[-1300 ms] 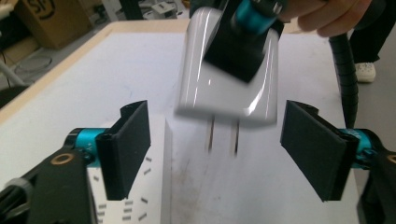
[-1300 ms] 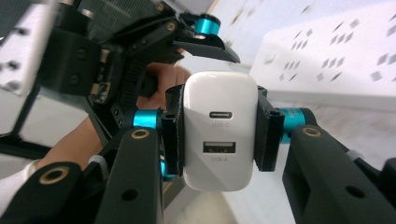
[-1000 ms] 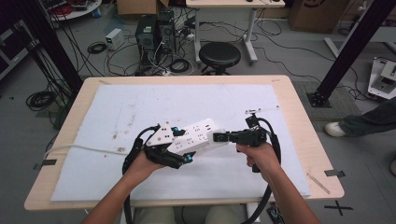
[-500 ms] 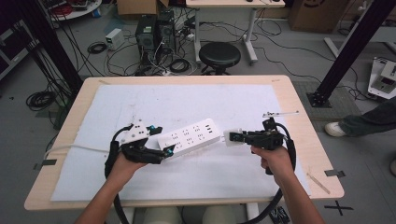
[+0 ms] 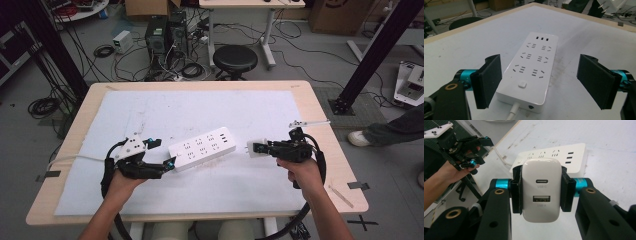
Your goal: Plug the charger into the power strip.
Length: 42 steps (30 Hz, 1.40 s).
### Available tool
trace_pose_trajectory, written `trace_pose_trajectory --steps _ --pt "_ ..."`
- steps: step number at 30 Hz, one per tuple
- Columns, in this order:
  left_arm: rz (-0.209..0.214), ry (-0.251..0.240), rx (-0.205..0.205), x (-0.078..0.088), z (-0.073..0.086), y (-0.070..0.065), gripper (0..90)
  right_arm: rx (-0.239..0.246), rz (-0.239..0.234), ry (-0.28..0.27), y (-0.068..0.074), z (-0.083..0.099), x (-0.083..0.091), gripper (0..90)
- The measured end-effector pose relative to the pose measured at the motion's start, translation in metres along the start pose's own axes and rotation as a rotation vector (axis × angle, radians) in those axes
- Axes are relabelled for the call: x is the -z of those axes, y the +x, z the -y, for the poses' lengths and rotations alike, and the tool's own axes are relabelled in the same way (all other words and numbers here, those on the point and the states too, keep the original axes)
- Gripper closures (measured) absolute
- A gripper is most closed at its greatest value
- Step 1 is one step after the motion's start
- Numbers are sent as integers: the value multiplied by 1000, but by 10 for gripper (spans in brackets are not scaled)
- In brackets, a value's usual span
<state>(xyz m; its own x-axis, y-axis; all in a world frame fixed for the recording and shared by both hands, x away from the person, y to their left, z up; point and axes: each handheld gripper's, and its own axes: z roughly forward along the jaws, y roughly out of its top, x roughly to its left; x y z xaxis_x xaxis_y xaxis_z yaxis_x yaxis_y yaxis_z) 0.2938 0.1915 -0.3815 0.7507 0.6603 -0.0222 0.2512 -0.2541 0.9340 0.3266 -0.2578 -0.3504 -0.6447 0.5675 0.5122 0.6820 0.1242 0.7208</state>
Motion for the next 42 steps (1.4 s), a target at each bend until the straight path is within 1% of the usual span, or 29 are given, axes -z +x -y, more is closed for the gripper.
trace_pose_trajectory --steps 4,7,11,12,14,17,18,19,20,21,25,29,30,33,35,36,37,42 --pt "-4 -7 -1 2 -2 1 202 8 6 -4 1 -1 3 634" --pt "-10 -12 1 3 -2 3 203 27 16 -3 1 -2 5 634" --pt "-12 0 1 3 1 5 203 55 30 22 2 -6 3 634" --pt "-14 1 1 3 2 6 203 69 37 28 2 -7 2 634" --pt "-17 -4 15 3 4 7 203 86 44 42 3 -10 0 634" --pt "-20 -3 18 4 6 9 204 118 52 65 4 -15 -4 634" --pt "-21 -3 15 4 6 10 204 139 58 76 5 -18 -6 634" --pt "-21 -3 15 4 6 10 204 139 58 76 5 -18 -6 634" --pt "-23 -2 18 5 7 12 204 153 60 82 6 -19 -7 634" --pt "-25 -4 20 5 7 12 204 186 72 101 7 -24 -9 634" --pt "-28 -7 24 8 9 16 204 247 98 145 10 -33 -15 634" --pt "-33 -10 33 12 13 21 204 300 107 183 11 -44 -21 634" --pt "-35 -10 37 12 14 22 204 320 109 200 12 -48 -24 634" --pt "-40 -11 46 14 19 26 204 349 112 224 12 -56 -29 634" --pt "-40 -13 49 15 20 27 204 355 112 234 13 -58 -30 634" --pt "-42 -13 52 16 22 28 204 366 114 241 13 -61 -32 634" --pt "-42 -15 53 16 22 29 204 386 111 262 14 -66 -36 634" --pt "-47 -15 52 18 24 32 204 406 102 299 13 -76 -47 634"
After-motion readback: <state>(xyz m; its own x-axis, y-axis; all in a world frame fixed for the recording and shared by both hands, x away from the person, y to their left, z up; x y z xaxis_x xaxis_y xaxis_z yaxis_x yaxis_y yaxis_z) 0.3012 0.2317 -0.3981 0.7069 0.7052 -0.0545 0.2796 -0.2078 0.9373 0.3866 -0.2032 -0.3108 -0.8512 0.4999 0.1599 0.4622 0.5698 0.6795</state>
